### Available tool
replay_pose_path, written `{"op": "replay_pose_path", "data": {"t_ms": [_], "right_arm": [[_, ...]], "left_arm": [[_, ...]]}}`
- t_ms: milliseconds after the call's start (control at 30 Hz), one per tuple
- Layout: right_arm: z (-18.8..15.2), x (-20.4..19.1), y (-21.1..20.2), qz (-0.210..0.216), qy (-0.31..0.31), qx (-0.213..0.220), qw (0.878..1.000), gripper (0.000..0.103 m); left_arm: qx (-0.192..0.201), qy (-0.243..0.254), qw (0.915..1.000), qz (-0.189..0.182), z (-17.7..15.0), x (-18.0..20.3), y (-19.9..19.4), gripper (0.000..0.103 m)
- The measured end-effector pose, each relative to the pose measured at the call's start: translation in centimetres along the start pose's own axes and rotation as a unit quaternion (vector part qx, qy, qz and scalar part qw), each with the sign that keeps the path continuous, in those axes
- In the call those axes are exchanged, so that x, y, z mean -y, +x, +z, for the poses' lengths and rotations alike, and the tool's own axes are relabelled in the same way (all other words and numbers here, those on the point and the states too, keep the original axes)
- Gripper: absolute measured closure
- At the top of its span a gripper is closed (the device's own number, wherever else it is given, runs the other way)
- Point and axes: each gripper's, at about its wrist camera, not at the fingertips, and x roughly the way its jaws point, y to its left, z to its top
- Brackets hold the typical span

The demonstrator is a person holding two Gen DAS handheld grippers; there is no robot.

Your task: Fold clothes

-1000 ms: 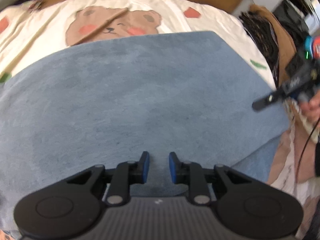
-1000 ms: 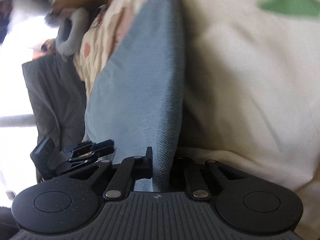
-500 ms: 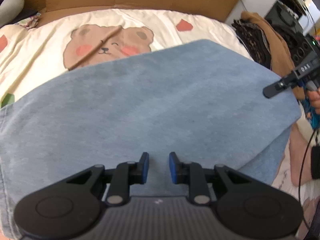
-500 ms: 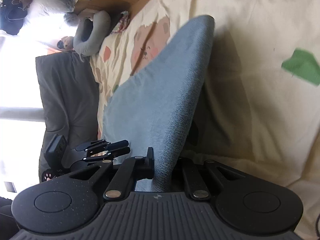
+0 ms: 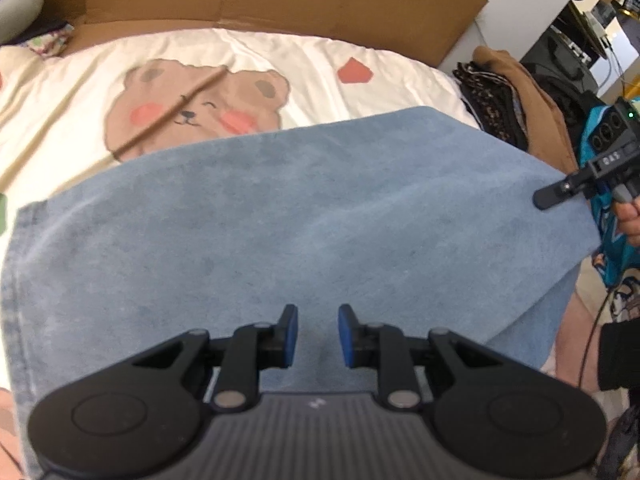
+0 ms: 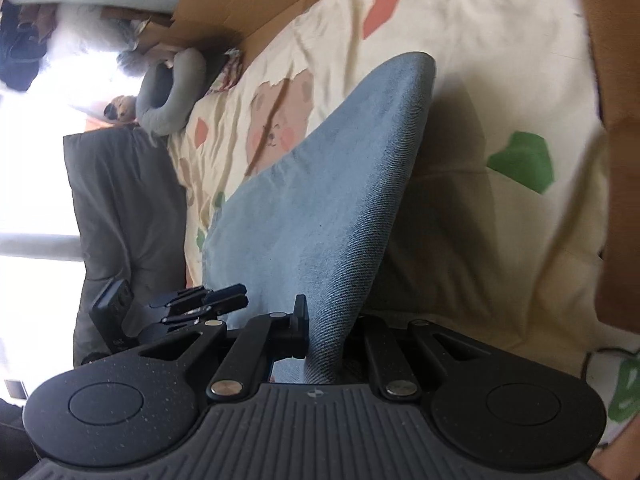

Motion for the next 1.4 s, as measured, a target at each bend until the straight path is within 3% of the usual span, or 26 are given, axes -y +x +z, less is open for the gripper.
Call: {"op": "replay_pose_path", "data": {"t_ms": [233, 567, 767, 867, 1000, 1133, 1300, 1400], "right_arm": [[-0.7, 1.4, 1.2, 0.0, 0.041, -0.018, 0.999, 0.097], [-1.3, 2.7, 2.8, -0.007, 0.049, -0.031, 0.998, 0.082], [-1.1, 2.8, 3.4, -0.011, 0.044, -0.037, 0.998, 0.081], [-1.0, 2.7, 3.6, -0.012, 0.039, -0.038, 0.998, 0.082], [-1.1, 3.3, 3.5, -0.002, 0.053, -0.037, 0.998, 0.08], [-1.1, 3.5, 3.5, -0.004, 0.06, -0.035, 0.998, 0.08], [-1.0, 4.0, 3.4, -0.017, 0.082, -0.027, 0.996, 0.079], [-1.3, 5.0, 3.3, -0.032, 0.108, -0.02, 0.993, 0.08]], "left_arm": [[-0.036, 0.005, 0.9991, -0.024, -1.4, 1.5, 2.3, 0.082], [-0.066, 0.041, 0.9966, -0.028, -2.9, 3.0, 3.5, 0.083], [-0.091, 0.048, 0.994, -0.037, -3.0, 4.0, 4.0, 0.084], [-0.125, 0.047, 0.9901, -0.044, -3.2, 4.2, 4.4, 0.093], [-0.15, 0.061, 0.9852, -0.057, -2.8, 5.0, 4.3, 0.093], [-0.122, 0.062, 0.9868, -0.087, -0.3, 5.6, 2.4, 0.093], [-0.066, 0.049, 0.9955, -0.046, 3.0, 5.1, 2.2, 0.092], [-0.043, 0.045, 0.9981, -0.003, 4.1, 4.1, 2.8, 0.092]]}}
